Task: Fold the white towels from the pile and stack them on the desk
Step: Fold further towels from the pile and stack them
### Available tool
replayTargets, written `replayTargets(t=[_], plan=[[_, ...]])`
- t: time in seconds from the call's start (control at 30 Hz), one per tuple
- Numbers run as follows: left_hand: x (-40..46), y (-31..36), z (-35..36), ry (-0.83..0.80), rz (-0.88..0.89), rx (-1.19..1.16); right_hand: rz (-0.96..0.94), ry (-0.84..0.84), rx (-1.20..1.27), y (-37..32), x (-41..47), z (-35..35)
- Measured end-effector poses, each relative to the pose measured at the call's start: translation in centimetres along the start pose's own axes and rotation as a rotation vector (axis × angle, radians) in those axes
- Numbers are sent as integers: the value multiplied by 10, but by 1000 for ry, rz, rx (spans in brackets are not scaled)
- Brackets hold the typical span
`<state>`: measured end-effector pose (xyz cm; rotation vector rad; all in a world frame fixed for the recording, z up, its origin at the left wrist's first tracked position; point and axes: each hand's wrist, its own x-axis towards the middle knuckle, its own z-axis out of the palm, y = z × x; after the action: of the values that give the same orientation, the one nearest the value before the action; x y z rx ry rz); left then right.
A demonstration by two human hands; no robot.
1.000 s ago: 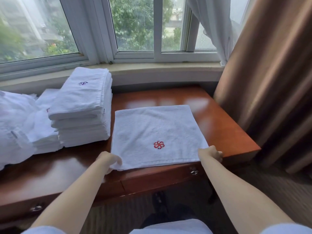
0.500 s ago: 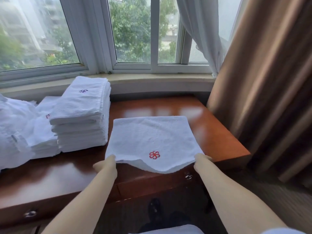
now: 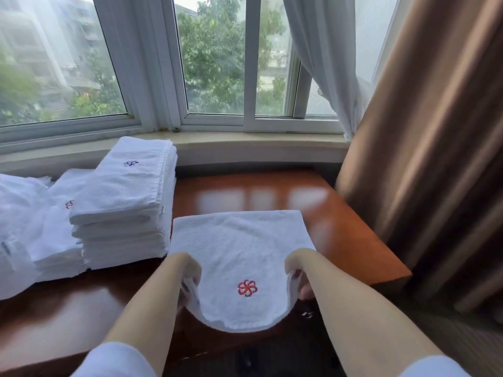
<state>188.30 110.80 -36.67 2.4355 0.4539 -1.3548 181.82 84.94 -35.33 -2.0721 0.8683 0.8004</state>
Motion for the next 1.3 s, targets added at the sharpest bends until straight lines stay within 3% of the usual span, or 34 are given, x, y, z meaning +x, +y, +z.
replayTargets(t=[0.1, 0.2, 0.27, 0.37, 0.53, 0.63, 0.73, 0.83, 0.93, 1.1, 1.3], plan=[[-2, 34, -22, 55, 254, -623, -93, 59, 466, -43, 6, -19], [-36, 68, -77, 251, 781, -1422, -482, 367, 937, -94, -9, -72], [-68, 71, -118, 301, 1010, -1736, -674, 450, 1265, -111, -26, -112], [-78, 53, -146, 458, 1002, -1639, -760, 483, 1489, -102, -45, -145], [-49, 15, -102, 467, 808, -1507, -658, 523, 1411, -60, -30, -118], [-26, -16, -45, 288, 571, -1259, -402, 519, 1065, -10, -9, -80], [-5, -53, 10, 82, 260, -860, -78, 303, 695, 52, 4, -45], [5, -70, 36, 10, 80, -524, 85, 258, 267, 91, 8, -24], [9, -63, 30, 112, 91, -481, 97, 325, 166, 96, 13, -21], [25, -38, 15, 353, 268, -543, 68, 446, 229, 82, 28, -22], [53, -17, 4, 545, 198, -484, -35, 521, 453, 64, 62, -27]])
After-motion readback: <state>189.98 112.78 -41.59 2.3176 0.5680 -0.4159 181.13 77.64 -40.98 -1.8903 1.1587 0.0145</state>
